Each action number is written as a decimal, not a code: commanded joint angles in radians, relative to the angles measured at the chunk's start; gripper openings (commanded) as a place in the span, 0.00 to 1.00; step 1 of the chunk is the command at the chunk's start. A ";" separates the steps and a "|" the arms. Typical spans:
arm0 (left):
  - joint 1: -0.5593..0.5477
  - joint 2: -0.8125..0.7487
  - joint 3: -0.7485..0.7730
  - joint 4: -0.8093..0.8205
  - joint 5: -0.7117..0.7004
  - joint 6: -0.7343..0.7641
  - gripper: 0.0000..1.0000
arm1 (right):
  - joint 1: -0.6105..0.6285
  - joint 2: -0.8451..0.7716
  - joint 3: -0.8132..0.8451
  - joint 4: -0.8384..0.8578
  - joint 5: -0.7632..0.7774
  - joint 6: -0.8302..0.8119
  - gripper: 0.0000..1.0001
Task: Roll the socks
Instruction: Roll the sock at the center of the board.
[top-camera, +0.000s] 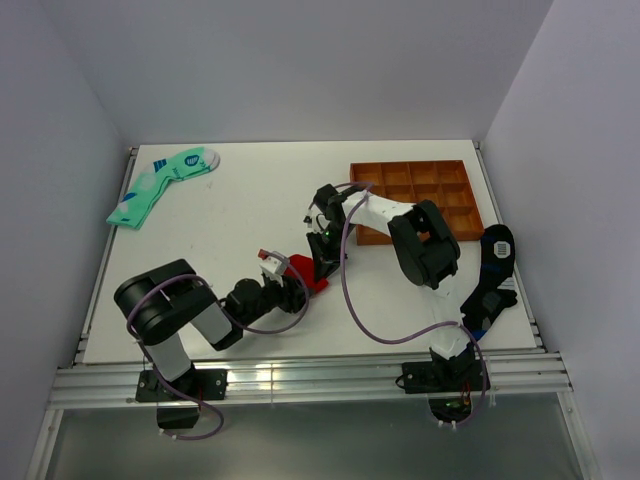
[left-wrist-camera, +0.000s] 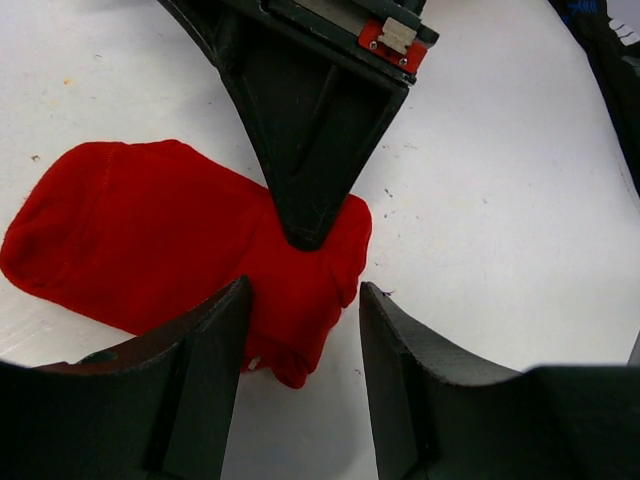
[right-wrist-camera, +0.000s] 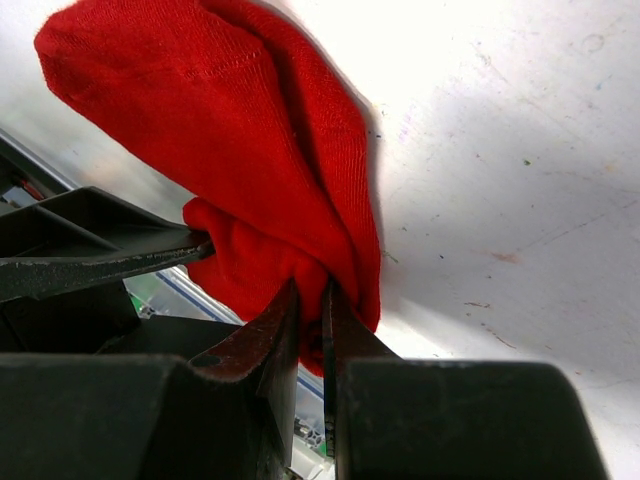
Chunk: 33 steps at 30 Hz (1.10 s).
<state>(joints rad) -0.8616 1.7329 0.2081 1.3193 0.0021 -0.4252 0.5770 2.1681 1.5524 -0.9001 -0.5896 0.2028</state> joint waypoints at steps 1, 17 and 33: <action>-0.004 0.033 0.019 -0.049 -0.039 0.031 0.53 | -0.006 0.042 0.009 0.000 0.089 -0.037 0.00; -0.024 0.047 0.016 -0.078 -0.050 0.063 0.50 | -0.006 0.076 0.116 -0.063 0.086 -0.036 0.00; -0.074 0.076 0.068 -0.163 -0.083 0.100 0.48 | -0.016 0.119 0.198 -0.129 0.067 -0.037 0.00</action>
<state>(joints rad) -0.9154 1.7779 0.2684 1.2789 -0.0971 -0.3481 0.5678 2.2551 1.7088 -1.0470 -0.5610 0.1802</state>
